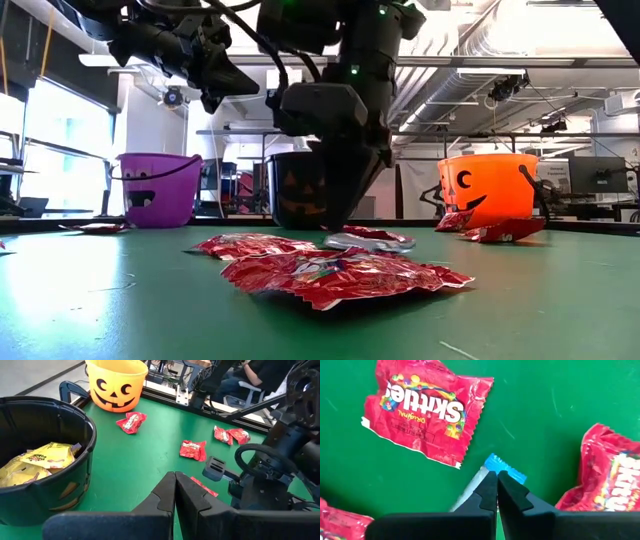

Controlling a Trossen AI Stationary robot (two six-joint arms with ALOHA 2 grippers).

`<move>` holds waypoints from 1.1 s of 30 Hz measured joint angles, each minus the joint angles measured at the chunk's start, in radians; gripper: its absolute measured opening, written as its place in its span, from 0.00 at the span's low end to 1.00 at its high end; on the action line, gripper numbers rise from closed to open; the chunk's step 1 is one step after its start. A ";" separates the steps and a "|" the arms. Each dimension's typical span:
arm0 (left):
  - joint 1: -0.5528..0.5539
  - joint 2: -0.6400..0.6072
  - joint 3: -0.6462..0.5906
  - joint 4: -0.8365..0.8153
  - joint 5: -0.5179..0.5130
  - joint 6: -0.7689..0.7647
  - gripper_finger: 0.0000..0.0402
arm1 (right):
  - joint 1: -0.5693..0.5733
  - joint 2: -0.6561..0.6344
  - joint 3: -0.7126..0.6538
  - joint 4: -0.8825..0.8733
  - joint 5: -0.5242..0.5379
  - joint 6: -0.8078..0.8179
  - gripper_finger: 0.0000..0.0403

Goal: Sort candy by brand, put in halloween buckets
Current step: Put the blue chocolate bar into the orange bucket

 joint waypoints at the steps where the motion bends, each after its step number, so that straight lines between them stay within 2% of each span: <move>1: 0.000 0.000 0.000 0.000 0.000 0.000 0.00 | 0.000 0.000 0.008 -0.012 0.002 0.000 0.00; 9: 0.000 0.000 0.000 0.000 0.001 -0.021 0.00 | 0.007 0.000 0.128 -0.172 0.016 0.002 0.00; 15: -0.001 0.005 0.000 -0.006 0.118 -0.100 0.00 | 0.094 -0.024 0.175 -0.273 0.013 0.084 0.00; 24: -0.050 0.120 0.000 -0.031 0.265 -0.282 0.00 | 0.265 -0.065 0.086 -0.169 0.028 0.373 0.00; 29: -0.118 0.222 -0.001 -0.025 0.271 -0.314 0.00 | 0.303 -0.090 0.027 -0.043 0.098 0.483 0.00; 33: -0.169 0.281 -0.001 -0.013 0.267 -0.358 0.00 | 0.310 -0.166 -0.039 0.082 0.182 0.531 0.00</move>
